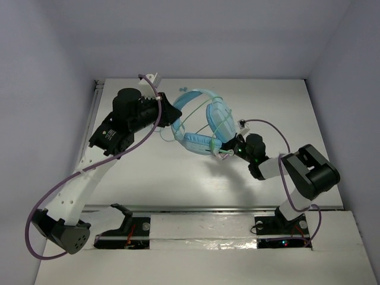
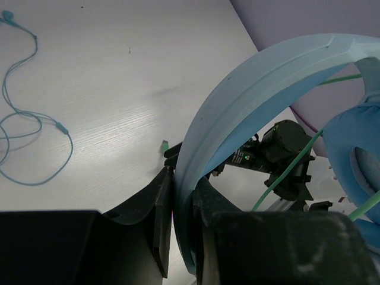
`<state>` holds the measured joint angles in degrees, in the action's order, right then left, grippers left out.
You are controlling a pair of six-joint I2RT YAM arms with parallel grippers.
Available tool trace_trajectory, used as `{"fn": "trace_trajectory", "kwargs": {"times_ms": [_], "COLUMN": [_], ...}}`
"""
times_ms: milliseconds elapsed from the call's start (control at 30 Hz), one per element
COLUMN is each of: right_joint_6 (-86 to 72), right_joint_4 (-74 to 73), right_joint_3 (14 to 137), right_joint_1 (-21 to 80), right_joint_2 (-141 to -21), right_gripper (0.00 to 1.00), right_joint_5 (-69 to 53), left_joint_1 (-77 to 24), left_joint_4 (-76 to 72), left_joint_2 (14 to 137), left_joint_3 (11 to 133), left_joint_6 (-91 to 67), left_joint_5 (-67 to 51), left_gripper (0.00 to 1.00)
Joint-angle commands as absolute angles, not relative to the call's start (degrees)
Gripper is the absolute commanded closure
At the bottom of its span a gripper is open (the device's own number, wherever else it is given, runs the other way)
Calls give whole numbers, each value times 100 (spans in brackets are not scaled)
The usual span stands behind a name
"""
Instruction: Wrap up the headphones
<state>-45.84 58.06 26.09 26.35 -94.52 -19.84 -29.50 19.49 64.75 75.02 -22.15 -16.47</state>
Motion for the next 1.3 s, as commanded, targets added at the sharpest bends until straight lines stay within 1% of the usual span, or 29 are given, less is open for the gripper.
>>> {"fn": "trace_trajectory", "kwargs": {"times_ms": [0, 33, 67, 100, 167, 200, 233, 300, 400, 433, 600, 700, 867, 1067, 1267], "right_joint_6": [-4632, -4632, -4623, -4632, -4676, -4711, -4711, -4728, -4833, -4851, -5071, -5133, -5168, -5177, -5177], "right_joint_4": [6285, 6267, 6206, 6205, 6284, 6284, 6241, 6013, 5757, 5713, 5433, 5475, 5616, 5423, 5317], "right_joint_3": [2593, 2593, 2584, 2575, 2575, 2601, 2662, 2742, 2856, 2874, 2892, 2743, 2567, 2821, 3155], "right_joint_1": [2698, 2698, 2750, 2751, 2829, 2882, 3066, 3295, 3909, 4242, 5175, 5684, 6213, 6635, 6688], "right_joint_2": [-9545, -9571, -9580, -9597, -9650, -9659, -9642, -9607, -9510, -9484, -9247, -8992, -8667, -8596, -8017], "right_gripper": [46, 48, 54, 67, 82, 95, 99, 100, 100, 100, 100, 100, 100, 100, 100], "right_joint_5": [-1767, -1723, -1644, -1626, -1669, -1661, -1565, -1398, -942, -836, 156, 578, 1045, 819, 616], "left_joint_1": [-2927, -2927, -2927, -2927, -2927, -2927, -2927, -2927, -2927, -2927, -2927, -2927, -2927, -2927, -2988], "left_joint_4": [1125, 1108, 1099, 1055, 1020, 880, 801, 451, -199, -289, -817, -1027, -1186, -1327, -1538], "left_joint_2": [6372, 6372, 6372, 6372, 6398, 6425, 6460, 6460, 6398, 6416, 6635, 6846, 7031, 7215, 7058], "left_joint_3": [7726, 7717, 7691, 7673, 7603, 7559, 7498, 7253, 6821, 6751, 6469, 6399, 6355, 6170, 5380], "left_joint_6": [-2654, -2672, -2689, -2716, -2829, -2891, -3066, -3303, -3796, -3884, -4332, -4491, -4509, -4474, -4359], "left_joint_5": [-1802, -1802, -1784, -1706, -1618, -1608, -1521, -1381, -863, -444, 622, 965, 1414, 1819, 2162], "left_gripper": [100, 100, 100, 100, 100, 100, 100, 100, 100, 100, 100, 100, 100, 100, 100]}}
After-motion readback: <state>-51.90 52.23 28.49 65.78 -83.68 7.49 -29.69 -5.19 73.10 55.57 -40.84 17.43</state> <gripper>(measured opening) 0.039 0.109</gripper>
